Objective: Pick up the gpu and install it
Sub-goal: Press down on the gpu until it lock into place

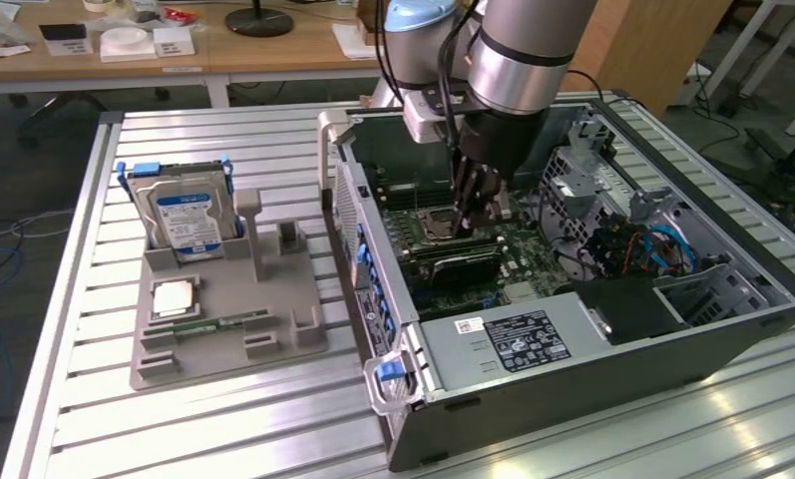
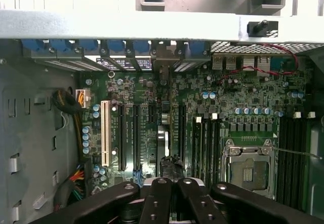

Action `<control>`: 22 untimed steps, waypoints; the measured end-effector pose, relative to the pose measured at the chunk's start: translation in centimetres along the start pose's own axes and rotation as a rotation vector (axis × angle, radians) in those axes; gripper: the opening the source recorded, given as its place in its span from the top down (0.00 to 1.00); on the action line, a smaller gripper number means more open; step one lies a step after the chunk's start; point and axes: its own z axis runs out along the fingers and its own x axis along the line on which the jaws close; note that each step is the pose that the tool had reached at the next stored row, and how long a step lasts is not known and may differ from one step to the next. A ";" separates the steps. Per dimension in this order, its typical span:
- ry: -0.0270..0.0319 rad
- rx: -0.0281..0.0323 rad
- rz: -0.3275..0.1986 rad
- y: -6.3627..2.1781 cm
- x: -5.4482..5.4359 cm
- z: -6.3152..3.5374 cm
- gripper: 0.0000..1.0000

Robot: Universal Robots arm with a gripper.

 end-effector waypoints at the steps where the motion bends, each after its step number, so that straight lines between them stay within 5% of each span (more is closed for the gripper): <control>1: -0.0004 0.0001 0.000 0.00 0.0 0.04 0.89; 22: -0.0024 0.0000 0.000 -0.38 -0.3 1.37 0.89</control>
